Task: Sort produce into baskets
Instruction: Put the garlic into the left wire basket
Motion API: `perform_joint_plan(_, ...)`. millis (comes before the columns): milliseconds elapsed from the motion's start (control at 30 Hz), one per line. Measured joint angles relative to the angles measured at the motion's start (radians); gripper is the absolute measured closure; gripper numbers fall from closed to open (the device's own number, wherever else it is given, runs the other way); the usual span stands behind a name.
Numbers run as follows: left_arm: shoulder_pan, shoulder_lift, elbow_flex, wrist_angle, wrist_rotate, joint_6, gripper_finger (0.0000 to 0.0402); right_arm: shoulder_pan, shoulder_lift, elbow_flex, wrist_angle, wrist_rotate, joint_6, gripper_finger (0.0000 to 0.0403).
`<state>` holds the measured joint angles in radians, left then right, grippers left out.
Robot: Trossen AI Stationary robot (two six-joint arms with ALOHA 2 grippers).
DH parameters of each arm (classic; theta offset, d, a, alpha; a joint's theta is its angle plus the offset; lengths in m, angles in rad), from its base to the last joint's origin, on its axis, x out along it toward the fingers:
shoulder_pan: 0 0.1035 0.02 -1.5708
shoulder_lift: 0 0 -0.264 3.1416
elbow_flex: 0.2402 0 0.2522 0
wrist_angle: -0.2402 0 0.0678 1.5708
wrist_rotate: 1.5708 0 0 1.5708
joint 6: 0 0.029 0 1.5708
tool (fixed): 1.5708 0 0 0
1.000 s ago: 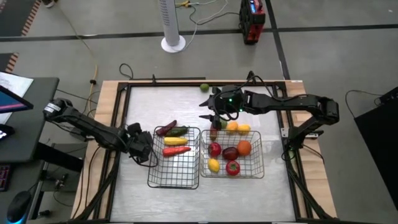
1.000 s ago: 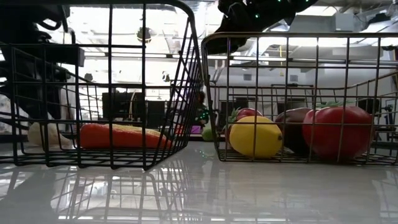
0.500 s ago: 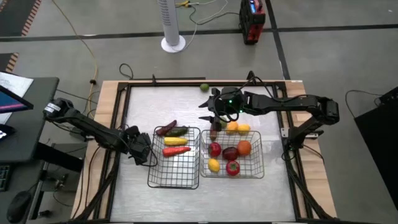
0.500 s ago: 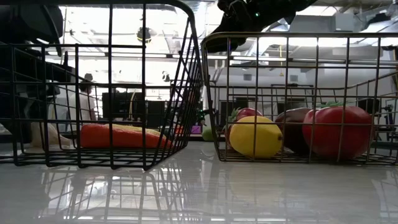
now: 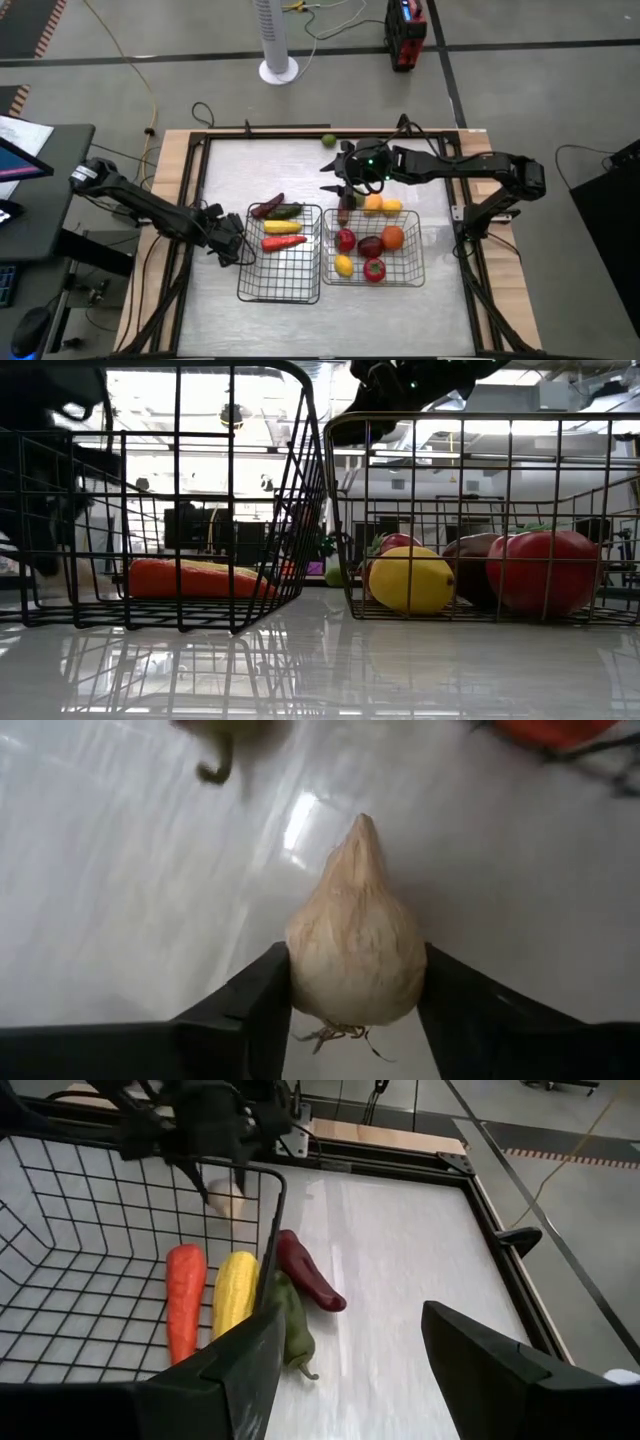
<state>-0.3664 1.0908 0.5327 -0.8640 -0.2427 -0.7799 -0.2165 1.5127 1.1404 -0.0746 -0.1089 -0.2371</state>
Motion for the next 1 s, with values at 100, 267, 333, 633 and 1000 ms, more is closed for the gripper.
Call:
perform_joint_plan(100,0.0,0.0,0.069,-0.098,0.009,0.0,0.0234,-0.008,0.0,0.0,-0.002,0.0,0.0,0.0137)
perform_joint_plan(267,0.0,0.0,0.211,-0.319,0.03,-0.025,0.0232,-0.019,0.0,0.0,-0.023,0.001,0.0,0.0137)
perform_joint_plan(333,0.0,0.0,0.27,-0.393,0.044,-0.03,0.0232,-0.025,0.0,0.0,-0.024,0.001,0.0,0.0137)
perform_joint_plan(633,0.0,-0.001,0.553,-0.51,-0.087,0.015,0.0231,-0.035,0.0,0.0,-0.023,0.001,0.0,0.0137)
perform_joint_plan(1000,0.042,0.102,0.499,-0.043,-0.152,0.26,0.0177,-0.036,0.0,0.0,-0.023,0.001,-0.005,0.0137)
